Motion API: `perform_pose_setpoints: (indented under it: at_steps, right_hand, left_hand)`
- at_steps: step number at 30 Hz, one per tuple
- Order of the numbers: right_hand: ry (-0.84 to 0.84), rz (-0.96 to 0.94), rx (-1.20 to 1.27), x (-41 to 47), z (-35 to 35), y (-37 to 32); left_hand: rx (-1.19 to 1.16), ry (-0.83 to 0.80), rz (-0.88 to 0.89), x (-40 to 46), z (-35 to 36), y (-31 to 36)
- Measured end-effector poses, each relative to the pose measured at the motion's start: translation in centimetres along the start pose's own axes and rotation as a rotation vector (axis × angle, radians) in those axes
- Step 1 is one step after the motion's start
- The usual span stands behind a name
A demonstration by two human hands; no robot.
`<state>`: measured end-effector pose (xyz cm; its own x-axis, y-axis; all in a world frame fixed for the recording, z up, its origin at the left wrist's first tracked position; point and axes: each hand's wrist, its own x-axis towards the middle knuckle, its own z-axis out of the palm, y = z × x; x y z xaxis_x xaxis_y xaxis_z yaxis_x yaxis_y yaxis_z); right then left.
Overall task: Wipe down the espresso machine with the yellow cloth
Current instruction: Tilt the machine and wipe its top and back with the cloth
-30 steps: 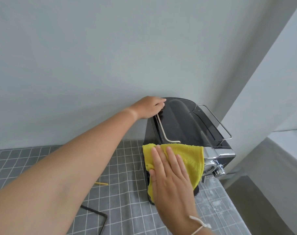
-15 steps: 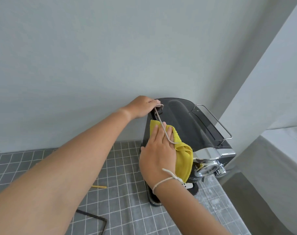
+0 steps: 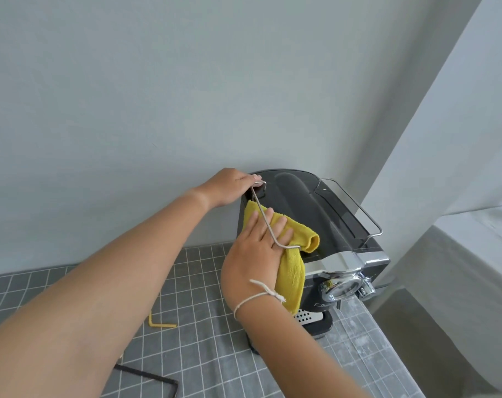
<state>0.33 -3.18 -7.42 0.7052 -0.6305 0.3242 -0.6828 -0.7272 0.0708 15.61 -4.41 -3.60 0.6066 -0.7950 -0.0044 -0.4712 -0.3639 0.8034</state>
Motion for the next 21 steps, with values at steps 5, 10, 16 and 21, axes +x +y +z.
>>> perform_pose_setpoints:
  at_steps: [5, 10, 16, 21]
  right_hand:
    - [-0.018, 0.138, -0.054, 2.7, 0.0, -0.8]
    - [-0.016, 0.034, -0.086, 1.8, 0.6, -0.3]
    - [-0.129, -0.044, -0.099, 0.1, -0.1, 0.5]
    - [-0.169, -0.093, -0.088, 2.0, -0.2, 0.5]
  left_hand:
    - [-0.043, 0.002, 0.008, 0.2, 0.1, 0.0]
    - [-0.017, -0.008, 0.018, 0.3, -0.3, -0.3]
    - [-0.035, -0.011, 0.01, 0.5, -0.3, -0.6]
    - [-0.038, -0.004, 0.01, 0.1, -0.2, -0.2]
